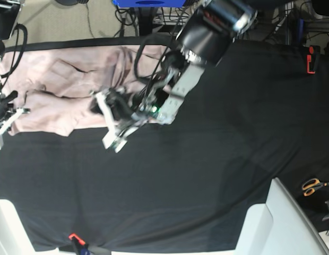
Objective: Fold the T-shirt properly
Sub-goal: 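Carry the strip end with the left gripper toward the right gripper, then release the strip with the left gripper and raise it away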
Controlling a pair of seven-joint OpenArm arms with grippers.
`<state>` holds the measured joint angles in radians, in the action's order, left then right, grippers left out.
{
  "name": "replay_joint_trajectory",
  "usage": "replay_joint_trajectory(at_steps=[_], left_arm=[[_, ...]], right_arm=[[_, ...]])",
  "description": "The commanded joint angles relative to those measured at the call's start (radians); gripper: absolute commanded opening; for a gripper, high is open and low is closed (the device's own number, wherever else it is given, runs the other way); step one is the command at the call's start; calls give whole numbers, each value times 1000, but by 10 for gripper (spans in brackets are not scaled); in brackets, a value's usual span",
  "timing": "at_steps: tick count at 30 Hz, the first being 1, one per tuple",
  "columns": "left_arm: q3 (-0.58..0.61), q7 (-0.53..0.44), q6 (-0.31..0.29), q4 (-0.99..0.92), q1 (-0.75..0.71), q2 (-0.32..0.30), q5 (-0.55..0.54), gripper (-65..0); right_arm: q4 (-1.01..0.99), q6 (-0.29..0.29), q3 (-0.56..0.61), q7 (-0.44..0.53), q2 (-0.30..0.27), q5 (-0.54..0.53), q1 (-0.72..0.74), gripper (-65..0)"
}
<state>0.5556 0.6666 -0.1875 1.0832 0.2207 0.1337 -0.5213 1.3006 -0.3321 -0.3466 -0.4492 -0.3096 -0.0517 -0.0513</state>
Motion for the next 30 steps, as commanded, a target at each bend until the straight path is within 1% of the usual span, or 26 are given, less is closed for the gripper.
replay_joint_trajectory(at_steps=[1, 3, 6, 7, 9, 11, 13, 15, 16, 17, 18, 20, 21, 22, 23, 25, 27, 28, 30], left_arm=[[10, -35, -8, 7, 38, 22, -52, -329], [8, -43, -7, 4, 70, 20, -112, -331], [7, -35, -7, 74, 85, -22, -136, -334], [7, -35, -7, 114, 78, -55, -136, -336], [7, -35, -7, 200, 30, -142, -138, -337], [-15, -35, 6, 272, -28, -233, -139, -352], [-65, -35, 58, 340, -122, -309, -136, -429], [-124, -38, 93, 404, -215, -380, -132, -551], [-157, -41, 105, 435, -266, -415, -132, -635], [-199, -41, 118, 464, -310, -447, -132, -650], [-242, -41, 127, 489, -353, -477, -132, -650], [-349, -41, 138, 529, -441, -517, -132, -650], [-397, -41, 141, 539, -470, -530, -132, -650], [-454, -38, 141, 546, -508, -547, -132, -650], [-500, -40, 141, 549, -541, -561, -132, -650], [-586, -40, 141, 546, -590, -586, -132, -650], [-662, -40, 139, 535, -625, -601, -127, -650], [-690, -40, 139, 529, -642, -610, -104, -650], [-728, -40, 139, 521, -656, -613, -10, -650]], right_arm=[[18, 3, -6, 17, -18, -7, 11, -650], [24, 3, -4, 17, -16, -7, 11, -650], [75, 1, -1, 17, -12, -10, -23, -650], [107, 1, 2, 17, -1, -10, -40, -650], [208, -3, 4, 17, 34, -10, -81, -650], [293, -43, 4, 16, 77, -10, -131, -650], [373, -97, 4, -13, 134, -10, -177, -650], [426, -118, -2, -78, 208, -10, -212, -650], [446, -124, -6, -104, 254, -10, -227, -650], [460, -127, -6, -121, 295, -10, -243, -648], [468, -127, -4, -133, 329, -10, -259, -648], [477, -127, 4, -139, 384, -12, -287, -644], [480, -127, 4, -139, 405, -12, -298, -630], [480, -127, 5, -139, 419, -15, -312, -603], [478, -127, 22, -142, 421, -38, -327, -573], [478, -127, 65, -173, 413, -145, -367, -506], [485, -127, 77, -210, 402, -250, -397, -450], [483, -127, 80, -228, 396, -290, -408, -428], [478, -127, 80, -271, 392, -330, -413, -381]])
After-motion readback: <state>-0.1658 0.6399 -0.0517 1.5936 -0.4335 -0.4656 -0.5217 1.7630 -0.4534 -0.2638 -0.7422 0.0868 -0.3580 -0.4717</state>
